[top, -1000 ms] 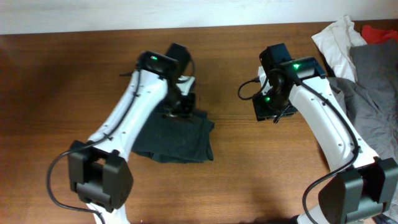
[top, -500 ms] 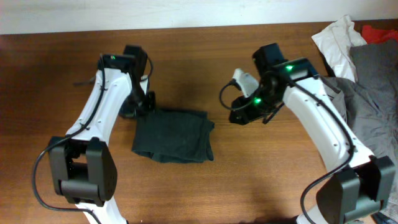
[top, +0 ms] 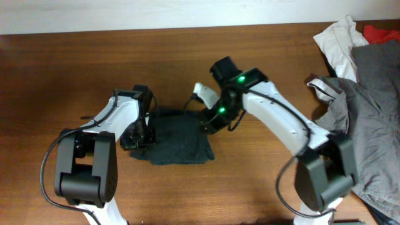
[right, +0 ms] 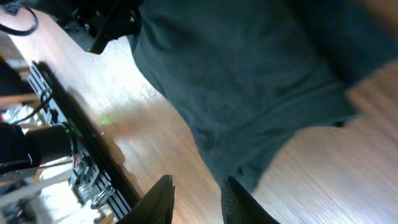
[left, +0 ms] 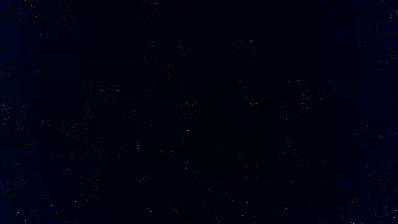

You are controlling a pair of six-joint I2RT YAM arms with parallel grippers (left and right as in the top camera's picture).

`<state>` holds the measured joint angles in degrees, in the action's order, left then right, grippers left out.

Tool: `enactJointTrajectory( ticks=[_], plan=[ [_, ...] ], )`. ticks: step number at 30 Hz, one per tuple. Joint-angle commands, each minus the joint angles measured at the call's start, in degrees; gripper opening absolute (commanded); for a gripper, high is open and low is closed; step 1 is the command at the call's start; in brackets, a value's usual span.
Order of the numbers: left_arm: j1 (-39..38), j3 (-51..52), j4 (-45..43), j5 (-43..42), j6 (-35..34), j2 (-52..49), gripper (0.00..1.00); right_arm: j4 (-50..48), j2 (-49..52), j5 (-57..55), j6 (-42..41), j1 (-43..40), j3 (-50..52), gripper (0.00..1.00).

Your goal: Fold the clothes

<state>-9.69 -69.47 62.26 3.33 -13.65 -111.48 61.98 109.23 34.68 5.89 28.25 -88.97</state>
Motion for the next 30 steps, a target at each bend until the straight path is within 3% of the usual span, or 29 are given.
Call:
enactJointTrajectory(
  ticks=[1,8,19,26,30],
  plan=[
    [0.3,1.4,-0.1,1.5,-1.6,0.6,0.04,-1.4,4.4,2.4,-0.4,2.7,0.6,0.3],
    [0.4,1.4,0.1,1.4,-1.6,0.6,0.04,-3.9,11.8,-0.4,-1.0,3.9,0.6,0.3],
    [0.4,4.4,-0.7,-0.1,-1.5,0.6,0.04,-8.1,15.1,-26.3,-6.6,2.8,0.6,0.34],
    [0.4,-0.5,2.7,-4.2,-1.5,5.8,0.05,-8.9,15.1,-29.9,-6.6,1.5,-0.3,0.38],
    [0.5,-3.6,2.6,-3.4,-1.0,12.0,0.17,-5.2,14.2,-31.2,-6.6,1.2,-3.5,0.37]
  ],
)
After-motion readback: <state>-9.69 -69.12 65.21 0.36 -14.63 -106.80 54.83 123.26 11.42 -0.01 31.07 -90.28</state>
